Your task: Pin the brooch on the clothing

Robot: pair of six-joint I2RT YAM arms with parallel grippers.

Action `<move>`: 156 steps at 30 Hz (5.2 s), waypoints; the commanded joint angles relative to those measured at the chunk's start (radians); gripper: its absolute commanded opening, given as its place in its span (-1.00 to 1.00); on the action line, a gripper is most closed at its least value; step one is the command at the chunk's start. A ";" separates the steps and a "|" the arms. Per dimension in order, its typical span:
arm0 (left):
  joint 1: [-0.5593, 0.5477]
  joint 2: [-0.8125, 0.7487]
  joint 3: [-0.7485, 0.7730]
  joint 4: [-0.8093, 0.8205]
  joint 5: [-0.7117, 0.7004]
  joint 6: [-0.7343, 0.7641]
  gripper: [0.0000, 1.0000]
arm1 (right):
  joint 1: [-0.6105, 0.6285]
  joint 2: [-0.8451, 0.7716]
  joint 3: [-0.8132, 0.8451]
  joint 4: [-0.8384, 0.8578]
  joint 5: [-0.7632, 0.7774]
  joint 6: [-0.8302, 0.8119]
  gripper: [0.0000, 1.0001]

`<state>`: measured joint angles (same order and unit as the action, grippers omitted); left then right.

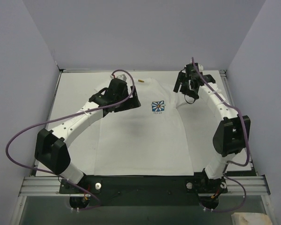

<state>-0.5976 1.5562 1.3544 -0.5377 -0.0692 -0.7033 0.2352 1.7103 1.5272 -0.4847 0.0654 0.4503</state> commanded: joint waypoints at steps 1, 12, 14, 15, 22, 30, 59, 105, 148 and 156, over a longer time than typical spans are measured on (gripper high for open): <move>0.009 0.028 -0.024 0.027 0.034 0.015 0.93 | -0.002 0.127 0.123 -0.005 0.047 -0.070 0.46; 0.025 0.172 -0.044 0.059 0.117 0.005 0.93 | -0.004 0.442 0.413 -0.003 0.090 -0.150 0.15; 0.025 0.186 -0.055 0.076 0.132 -0.007 0.93 | -0.007 0.483 0.435 -0.009 0.090 -0.154 0.05; 0.027 0.186 -0.081 0.093 0.135 -0.013 0.92 | -0.008 0.492 0.439 -0.012 0.093 -0.141 -0.04; 0.025 0.199 -0.132 0.180 0.190 -0.044 0.89 | -0.011 0.561 0.458 -0.008 0.056 -0.139 -0.14; 0.027 0.220 -0.132 0.174 0.187 -0.044 0.88 | -0.020 0.598 0.488 -0.006 0.047 -0.130 -0.66; 0.030 0.283 -0.198 0.234 0.200 -0.067 0.89 | -0.203 -0.086 -0.545 0.317 0.057 0.166 -0.67; 0.225 0.732 0.746 0.042 0.253 0.143 0.17 | -0.194 0.709 0.496 0.045 -0.232 0.116 -1.00; 0.354 0.813 0.701 0.241 0.388 0.022 -0.96 | -0.134 0.451 0.394 0.138 -0.515 -0.024 -0.97; 0.383 0.527 0.412 0.315 0.338 0.085 -0.59 | 0.035 0.281 0.122 0.101 -0.392 -0.093 -0.98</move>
<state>-0.2440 2.2772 1.8446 -0.3328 0.2966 -0.6651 0.1913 2.0434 1.7493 -0.3206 -0.3988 0.4118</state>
